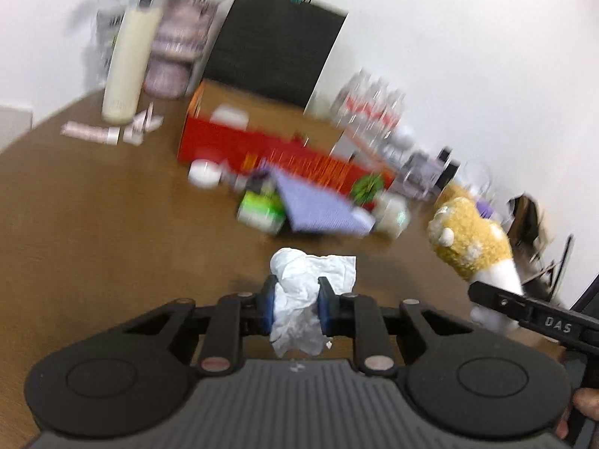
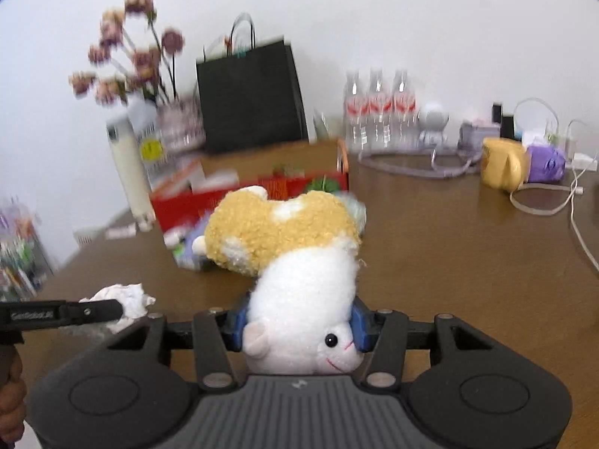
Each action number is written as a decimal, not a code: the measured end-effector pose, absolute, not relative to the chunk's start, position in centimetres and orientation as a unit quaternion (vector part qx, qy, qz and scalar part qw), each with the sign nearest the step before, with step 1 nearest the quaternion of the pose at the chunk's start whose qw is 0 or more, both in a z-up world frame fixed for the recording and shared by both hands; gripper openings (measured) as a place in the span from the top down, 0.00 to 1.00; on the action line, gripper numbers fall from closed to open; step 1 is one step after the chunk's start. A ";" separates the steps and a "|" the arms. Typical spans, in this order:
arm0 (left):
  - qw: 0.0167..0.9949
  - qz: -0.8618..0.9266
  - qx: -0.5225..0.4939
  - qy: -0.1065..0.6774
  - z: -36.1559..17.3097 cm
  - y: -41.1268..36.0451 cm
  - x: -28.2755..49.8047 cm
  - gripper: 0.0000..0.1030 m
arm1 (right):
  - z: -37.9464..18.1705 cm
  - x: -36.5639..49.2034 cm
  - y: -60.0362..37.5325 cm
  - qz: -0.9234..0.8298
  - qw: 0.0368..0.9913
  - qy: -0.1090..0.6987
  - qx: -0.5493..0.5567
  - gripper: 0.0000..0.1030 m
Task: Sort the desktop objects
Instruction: 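Carry the sheep and tissue into the box and open both tools, then move both tools back toward the remaining items on the table, then grasp the purple cloth pouch with the right tool and lift it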
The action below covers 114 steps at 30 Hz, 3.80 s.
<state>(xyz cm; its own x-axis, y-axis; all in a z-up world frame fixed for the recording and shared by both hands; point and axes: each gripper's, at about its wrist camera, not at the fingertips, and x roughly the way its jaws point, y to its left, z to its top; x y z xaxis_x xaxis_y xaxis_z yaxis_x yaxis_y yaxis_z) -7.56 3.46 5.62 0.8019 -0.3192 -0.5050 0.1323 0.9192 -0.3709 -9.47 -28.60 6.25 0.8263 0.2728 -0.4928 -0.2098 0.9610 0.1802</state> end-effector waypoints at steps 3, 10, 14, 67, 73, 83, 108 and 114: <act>0.944 -0.130 -0.150 0.263 8.6 3.3 -6.1 0.79 | 8.1 -8.1 -28.7 0.138 0.957 0.248 0.062 0.52; 0.957 -0.110 -0.150 0.222 14.6 1.5 7.7 0.78 | 13.7 4.3 -26.9 0.156 0.958 0.230 0.076 0.52; 0.953 -0.050 -0.139 0.263 14.3 0.7 18.4 0.78 | 15.1 15.0 -23.8 0.148 0.951 0.265 0.055 0.52; 0.989 0.011 -0.029 0.145 13.4 0.3 6.2 0.02 | 13.5 9.2 -22.9 0.187 0.966 0.178 0.022 0.11; 0.987 0.041 -0.015 0.154 11.7 0.6 1.7 0.01 | 11.9 6.6 -23.8 0.173 0.969 0.177 0.012 0.06; 0.984 0.012 -0.015 0.177 8.4 1.6 -7.1 0.00 | 8.5 1.0 -23.1 0.198 0.952 0.234 -0.013 0.04; 0.949 -0.061 -0.086 0.297 2.9 3.7 -0.1 0.29 | 4.3 1.2 -23.6 0.239 0.917 0.309 0.078 0.24; 0.947 0.025 -0.113 0.301 4.5 6.1 -2.1 0.29 | 5.6 7.7 -17.4 0.295 0.908 0.298 -0.022 0.33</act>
<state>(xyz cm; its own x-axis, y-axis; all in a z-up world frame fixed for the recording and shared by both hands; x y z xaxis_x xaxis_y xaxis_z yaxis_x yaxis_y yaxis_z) -2.14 6.15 4.47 0.8178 -0.0198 -0.5751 -0.1161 0.9732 -0.1985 7.75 -17.35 5.58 0.6486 0.5220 -0.5539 -0.5482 0.8253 0.1357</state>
